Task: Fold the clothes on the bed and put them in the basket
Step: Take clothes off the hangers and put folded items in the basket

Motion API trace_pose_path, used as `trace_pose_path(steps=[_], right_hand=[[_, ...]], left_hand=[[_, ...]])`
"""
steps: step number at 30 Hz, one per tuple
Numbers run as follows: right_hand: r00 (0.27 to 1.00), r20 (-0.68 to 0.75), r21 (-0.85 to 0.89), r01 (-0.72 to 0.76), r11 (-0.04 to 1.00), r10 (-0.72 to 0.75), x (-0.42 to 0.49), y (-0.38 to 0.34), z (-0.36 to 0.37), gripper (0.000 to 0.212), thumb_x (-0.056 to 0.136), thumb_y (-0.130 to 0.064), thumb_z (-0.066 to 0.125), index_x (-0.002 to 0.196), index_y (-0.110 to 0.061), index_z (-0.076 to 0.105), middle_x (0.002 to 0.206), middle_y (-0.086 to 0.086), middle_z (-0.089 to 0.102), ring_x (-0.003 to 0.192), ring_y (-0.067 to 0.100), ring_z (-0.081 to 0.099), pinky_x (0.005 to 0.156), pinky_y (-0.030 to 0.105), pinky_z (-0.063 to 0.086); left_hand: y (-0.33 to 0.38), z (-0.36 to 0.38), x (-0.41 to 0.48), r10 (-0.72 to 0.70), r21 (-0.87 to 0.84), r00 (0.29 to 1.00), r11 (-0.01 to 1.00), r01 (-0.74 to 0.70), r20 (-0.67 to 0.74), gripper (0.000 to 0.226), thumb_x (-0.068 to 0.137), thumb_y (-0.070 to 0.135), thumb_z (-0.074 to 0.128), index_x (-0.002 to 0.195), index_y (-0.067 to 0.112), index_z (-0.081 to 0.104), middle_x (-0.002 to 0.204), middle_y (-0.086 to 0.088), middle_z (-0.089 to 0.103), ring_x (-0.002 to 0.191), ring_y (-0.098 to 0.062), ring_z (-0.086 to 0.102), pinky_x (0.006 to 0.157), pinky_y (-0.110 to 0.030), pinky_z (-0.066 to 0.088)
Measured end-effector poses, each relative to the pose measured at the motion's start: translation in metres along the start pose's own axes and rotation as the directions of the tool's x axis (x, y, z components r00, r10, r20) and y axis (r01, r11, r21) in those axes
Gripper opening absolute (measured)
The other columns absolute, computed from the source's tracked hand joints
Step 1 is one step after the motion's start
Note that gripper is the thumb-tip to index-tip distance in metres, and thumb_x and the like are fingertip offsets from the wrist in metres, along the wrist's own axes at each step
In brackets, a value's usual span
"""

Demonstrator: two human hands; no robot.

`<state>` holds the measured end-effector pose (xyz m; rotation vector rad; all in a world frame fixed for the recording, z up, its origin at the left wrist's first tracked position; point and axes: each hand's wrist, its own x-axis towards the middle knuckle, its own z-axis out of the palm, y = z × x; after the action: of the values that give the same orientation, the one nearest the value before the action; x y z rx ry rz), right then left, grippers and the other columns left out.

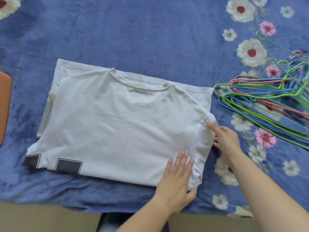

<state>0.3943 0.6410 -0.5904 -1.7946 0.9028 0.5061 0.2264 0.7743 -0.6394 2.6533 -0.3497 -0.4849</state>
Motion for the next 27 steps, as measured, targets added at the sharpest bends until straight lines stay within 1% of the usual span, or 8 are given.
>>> trace_pose_path(steps=[3,5,9,12,15,18,23,27], right_hand=[[0.999,0.023,-0.085,0.049,0.995,-0.048,0.012,-0.014,0.004,0.027,0.075,-0.033,0.082,0.081,-0.013,0.066,0.083,0.004,0.068,0.072,0.017,0.062,0.063,0.033,0.050],[0.996,0.074,-0.100,0.054,0.994,-0.046,0.016,-0.022,0.006,0.021,0.075,-0.027,0.081,0.082,-0.013,0.066,0.078,0.002,0.067,0.066,0.016,0.061,0.054,0.026,0.046],[0.982,0.183,-0.107,-0.019,0.994,0.038,0.018,-0.036,0.008,0.011,0.072,-0.005,0.073,0.082,-0.010,0.071,0.074,0.007,0.068,0.064,0.023,0.061,0.058,0.027,0.048],[0.961,0.236,-0.154,-0.109,0.982,0.143,0.010,-0.051,0.008,0.009,0.070,-0.001,0.064,0.074,-0.010,0.064,0.075,0.013,0.060,0.059,0.024,0.055,0.052,0.025,0.044],[0.932,0.276,-0.113,-0.211,0.971,0.234,-0.010,-0.070,0.022,0.009,0.074,-0.004,0.051,0.077,-0.008,0.059,0.071,0.012,0.058,0.053,0.024,0.056,0.046,0.022,0.049],[0.948,0.247,0.142,-0.243,0.960,0.203,-0.032,-0.090,0.047,0.017,0.067,-0.002,0.044,0.070,-0.012,0.057,0.060,0.001,0.058,0.047,0.016,0.054,0.049,0.016,0.046],[0.965,0.253,0.367,-0.158,0.917,0.065,-0.088,-0.130,0.124,0.033,0.078,0.005,0.039,0.060,-0.021,0.033,0.043,-0.007,0.033,0.029,0.006,0.033,0.034,0.011,0.027],[0.934,0.356,0.297,-0.088,0.951,-0.025,-0.138,-0.162,0.208,0.030,0.085,0.004,0.046,0.065,-0.016,0.038,0.051,-0.002,0.036,0.030,0.007,0.038,0.033,0.015,0.034]], left_hand=[[0.030,0.000,0.016,-0.154,0.038,0.977,0.988,0.150,0.150,0.113,0.069,0.058,0.052,0.151,-0.006,0.007,0.158,-0.028,-0.005,0.147,-0.042,-0.007,0.115,-0.061,0.003],[0.046,-0.001,0.023,-0.287,0.122,0.934,0.956,0.265,0.215,0.094,0.087,0.040,0.045,0.148,-0.011,-0.004,0.152,-0.033,-0.018,0.143,-0.047,-0.016,0.112,-0.066,-0.003],[0.053,0.000,0.030,-0.357,-0.032,0.887,0.924,0.382,0.293,0.066,0.089,0.017,0.024,0.144,-0.018,0.012,0.148,-0.030,0.027,0.141,-0.042,0.030,0.107,-0.051,0.036],[0.039,-0.026,0.028,-0.266,-0.322,0.938,0.888,0.329,0.223,0.056,0.084,0.011,0.030,0.130,-0.006,0.056,0.140,-0.018,0.050,0.125,-0.028,0.055,0.097,-0.031,0.050],[-0.002,-0.074,0.017,-0.281,-0.681,0.935,0.642,0.351,0.217,0.045,0.090,0.006,0.037,0.125,0.016,0.063,0.127,-0.004,0.063,0.116,-0.021,0.058,0.097,-0.029,0.046],[-0.045,-0.118,0.002,-0.382,-0.884,0.863,0.194,0.426,0.332,0.052,0.086,0.000,0.039,0.119,0.031,0.064,0.118,0.006,0.067,0.107,-0.006,0.061,0.085,-0.020,0.050],[-0.114,-0.171,-0.047,-0.414,-0.933,0.845,-0.267,0.243,0.339,0.066,0.054,-0.001,0.042,0.109,0.020,0.070,0.102,0.000,0.073,0.089,-0.010,0.066,0.065,-0.017,0.049],[-0.169,-0.187,-0.091,-0.510,-0.862,0.801,-0.507,0.016,0.315,0.077,0.054,-0.008,0.042,0.126,0.009,0.061,0.122,-0.014,0.066,0.111,-0.027,0.063,0.083,-0.028,0.052]])
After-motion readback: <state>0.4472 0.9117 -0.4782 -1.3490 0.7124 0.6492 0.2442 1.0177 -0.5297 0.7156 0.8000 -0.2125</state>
